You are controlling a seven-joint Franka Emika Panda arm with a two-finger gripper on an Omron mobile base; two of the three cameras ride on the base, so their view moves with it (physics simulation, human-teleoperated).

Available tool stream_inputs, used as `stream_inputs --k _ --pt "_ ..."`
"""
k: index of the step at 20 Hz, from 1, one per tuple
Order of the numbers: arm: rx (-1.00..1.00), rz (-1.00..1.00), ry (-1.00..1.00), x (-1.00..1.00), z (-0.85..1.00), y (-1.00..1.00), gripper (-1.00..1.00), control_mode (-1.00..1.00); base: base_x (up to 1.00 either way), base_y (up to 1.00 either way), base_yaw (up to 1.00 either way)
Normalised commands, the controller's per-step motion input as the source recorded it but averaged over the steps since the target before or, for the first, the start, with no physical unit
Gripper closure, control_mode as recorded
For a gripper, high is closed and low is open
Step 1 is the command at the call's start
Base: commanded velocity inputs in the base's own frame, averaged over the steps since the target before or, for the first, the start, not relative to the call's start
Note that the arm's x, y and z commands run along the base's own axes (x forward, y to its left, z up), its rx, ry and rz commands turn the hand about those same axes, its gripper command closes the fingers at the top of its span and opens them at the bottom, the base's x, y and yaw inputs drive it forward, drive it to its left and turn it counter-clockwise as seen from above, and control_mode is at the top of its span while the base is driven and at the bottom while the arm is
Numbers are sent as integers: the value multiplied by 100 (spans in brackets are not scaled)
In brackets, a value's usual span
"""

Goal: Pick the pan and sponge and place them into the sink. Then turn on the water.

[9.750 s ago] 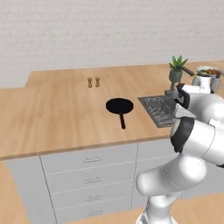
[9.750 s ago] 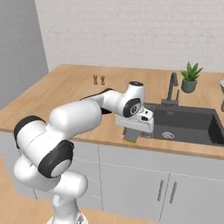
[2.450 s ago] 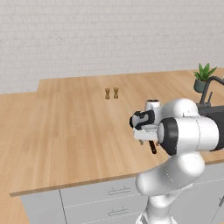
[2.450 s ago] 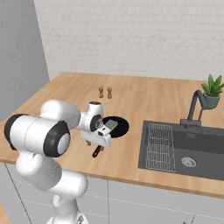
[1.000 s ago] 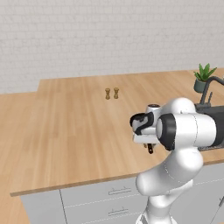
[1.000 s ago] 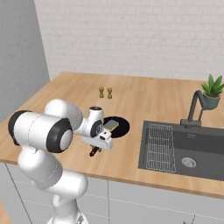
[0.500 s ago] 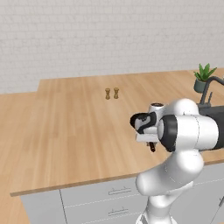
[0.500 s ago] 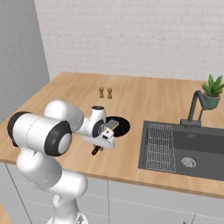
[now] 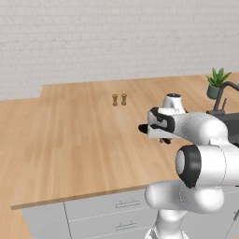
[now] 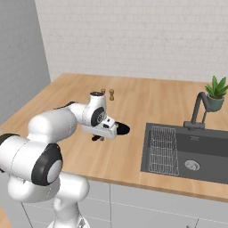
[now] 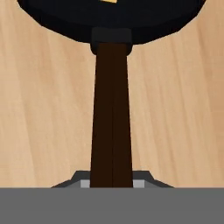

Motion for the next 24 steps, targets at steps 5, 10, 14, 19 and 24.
stream_inputs --k 5,10,14,19,24 --pt "0 1 -4 -7 88 -13 100 -100 0 0 0" --pt "0 1 0 0 62 -22 100 -100 0 0 0" --pt "0 1 0 0 22 -10 100 -100 0 0 0" --pt "0 2 0 4 0 -1 100 -100 0 0 0" --pt "0 0 0 0 0 0 100 -100 0 0 0"
